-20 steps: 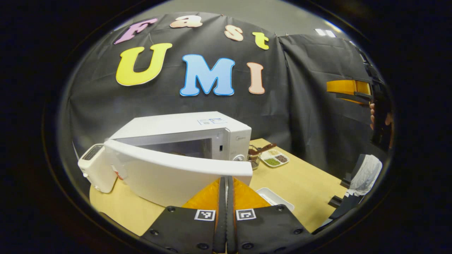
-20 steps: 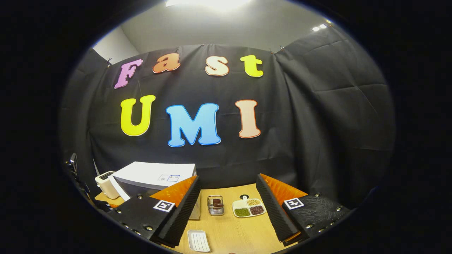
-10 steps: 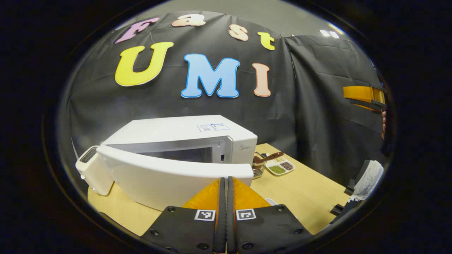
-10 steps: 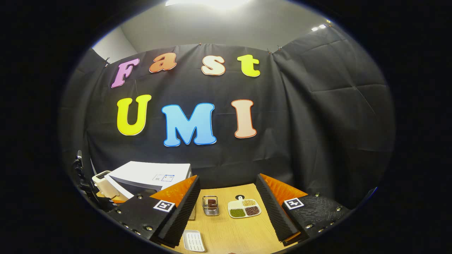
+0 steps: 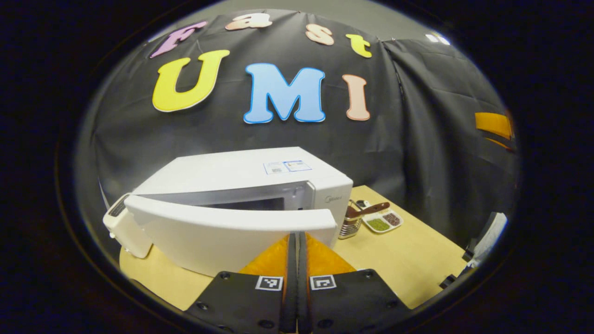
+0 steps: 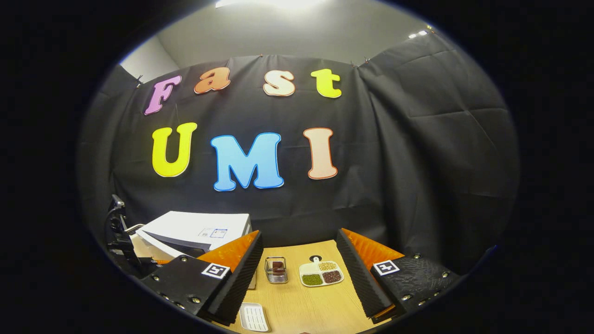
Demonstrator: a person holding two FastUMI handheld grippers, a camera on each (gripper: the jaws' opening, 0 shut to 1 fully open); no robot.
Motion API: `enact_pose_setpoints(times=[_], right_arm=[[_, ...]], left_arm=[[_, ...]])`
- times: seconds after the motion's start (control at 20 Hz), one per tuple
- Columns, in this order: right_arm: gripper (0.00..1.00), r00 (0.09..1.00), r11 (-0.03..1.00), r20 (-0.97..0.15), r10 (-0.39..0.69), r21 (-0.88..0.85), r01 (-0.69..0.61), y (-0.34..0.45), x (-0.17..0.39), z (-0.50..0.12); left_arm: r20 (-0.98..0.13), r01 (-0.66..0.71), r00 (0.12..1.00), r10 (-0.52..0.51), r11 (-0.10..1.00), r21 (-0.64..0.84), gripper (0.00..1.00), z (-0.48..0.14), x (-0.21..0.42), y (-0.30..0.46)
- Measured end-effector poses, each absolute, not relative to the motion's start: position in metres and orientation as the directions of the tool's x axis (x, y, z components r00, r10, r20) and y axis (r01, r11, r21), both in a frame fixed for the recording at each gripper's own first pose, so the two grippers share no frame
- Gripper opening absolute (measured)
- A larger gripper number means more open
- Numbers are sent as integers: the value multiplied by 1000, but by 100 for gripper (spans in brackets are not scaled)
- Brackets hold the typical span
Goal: Open the microwave oven with the left hand, put the food in, and close the microwave oven.
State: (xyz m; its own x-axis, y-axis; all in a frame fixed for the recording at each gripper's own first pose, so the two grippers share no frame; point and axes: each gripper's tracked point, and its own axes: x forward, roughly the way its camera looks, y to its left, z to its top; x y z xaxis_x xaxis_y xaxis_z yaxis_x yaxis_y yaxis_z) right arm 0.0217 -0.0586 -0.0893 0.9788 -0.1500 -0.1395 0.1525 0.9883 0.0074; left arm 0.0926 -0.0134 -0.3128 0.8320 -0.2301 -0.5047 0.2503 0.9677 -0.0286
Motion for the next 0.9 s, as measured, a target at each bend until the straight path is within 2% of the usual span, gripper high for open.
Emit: enact_pose_setpoints(times=[0.9], right_arm=[[96, 972, 979, -132, -193, 36, 199, -88, 29, -89]], left_arm=[[-504, 224, 835, -218, 973, -50, 7, -322, 141, -25]])
